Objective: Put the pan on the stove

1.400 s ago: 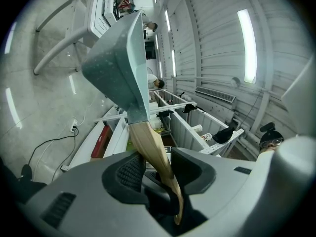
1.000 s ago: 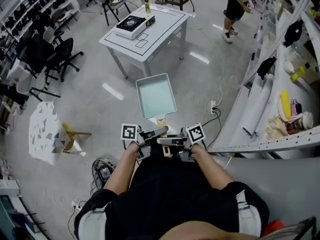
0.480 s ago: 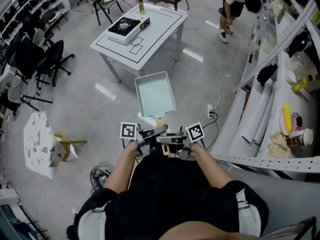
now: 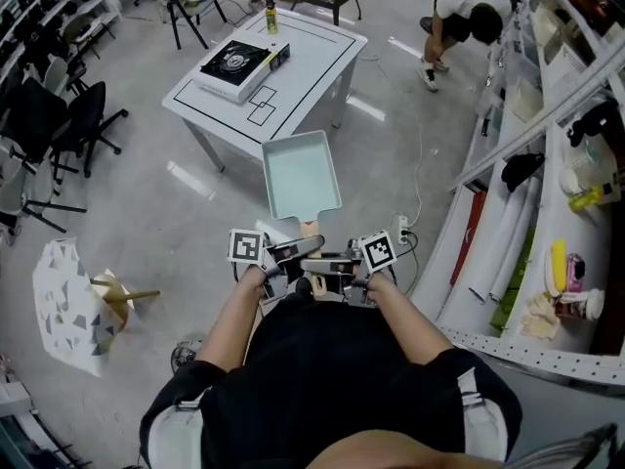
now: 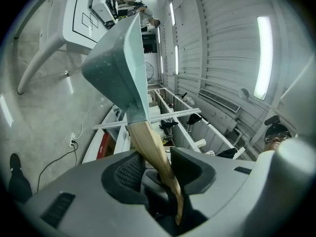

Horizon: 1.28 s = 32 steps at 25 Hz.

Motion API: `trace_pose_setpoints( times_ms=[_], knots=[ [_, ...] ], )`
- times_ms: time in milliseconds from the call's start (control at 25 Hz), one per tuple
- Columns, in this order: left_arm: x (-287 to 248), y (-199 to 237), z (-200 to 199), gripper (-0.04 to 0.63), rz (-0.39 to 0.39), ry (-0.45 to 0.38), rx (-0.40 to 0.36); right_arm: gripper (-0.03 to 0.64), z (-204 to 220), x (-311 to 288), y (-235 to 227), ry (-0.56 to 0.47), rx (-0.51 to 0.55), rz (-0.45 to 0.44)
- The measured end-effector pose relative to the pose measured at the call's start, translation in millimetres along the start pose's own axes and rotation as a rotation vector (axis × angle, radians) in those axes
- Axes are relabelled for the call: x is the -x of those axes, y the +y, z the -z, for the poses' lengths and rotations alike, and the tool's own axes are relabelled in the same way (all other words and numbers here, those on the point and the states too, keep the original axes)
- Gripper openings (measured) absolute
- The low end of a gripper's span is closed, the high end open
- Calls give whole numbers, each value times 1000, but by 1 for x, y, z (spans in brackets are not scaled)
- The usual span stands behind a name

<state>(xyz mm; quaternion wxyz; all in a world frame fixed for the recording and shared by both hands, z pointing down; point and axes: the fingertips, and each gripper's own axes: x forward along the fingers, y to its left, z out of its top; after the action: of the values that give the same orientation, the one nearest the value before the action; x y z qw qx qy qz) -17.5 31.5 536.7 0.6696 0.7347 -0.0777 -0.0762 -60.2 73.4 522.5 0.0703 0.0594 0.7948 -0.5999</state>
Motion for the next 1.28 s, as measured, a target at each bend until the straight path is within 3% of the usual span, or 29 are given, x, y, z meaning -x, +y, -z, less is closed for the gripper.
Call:
trace_pose_setpoints(
  times_ms=[600,760,1040,1280],
  knots=[
    [-38,11,-105,164,-5,27,-28,138,-108,15,-23,-37,10,-7],
    [-67,15,-143,164,-16,-5,-5,138,-151,34,-32,-28,-8,-40],
    [-129,21,-219,166,-58,-55,-104,137,-234,84,-38,37,8,-85],
    [-179,13,-266,166,-71,-104,-114,137,-291,123,-33,83,13,-121]
  ],
)
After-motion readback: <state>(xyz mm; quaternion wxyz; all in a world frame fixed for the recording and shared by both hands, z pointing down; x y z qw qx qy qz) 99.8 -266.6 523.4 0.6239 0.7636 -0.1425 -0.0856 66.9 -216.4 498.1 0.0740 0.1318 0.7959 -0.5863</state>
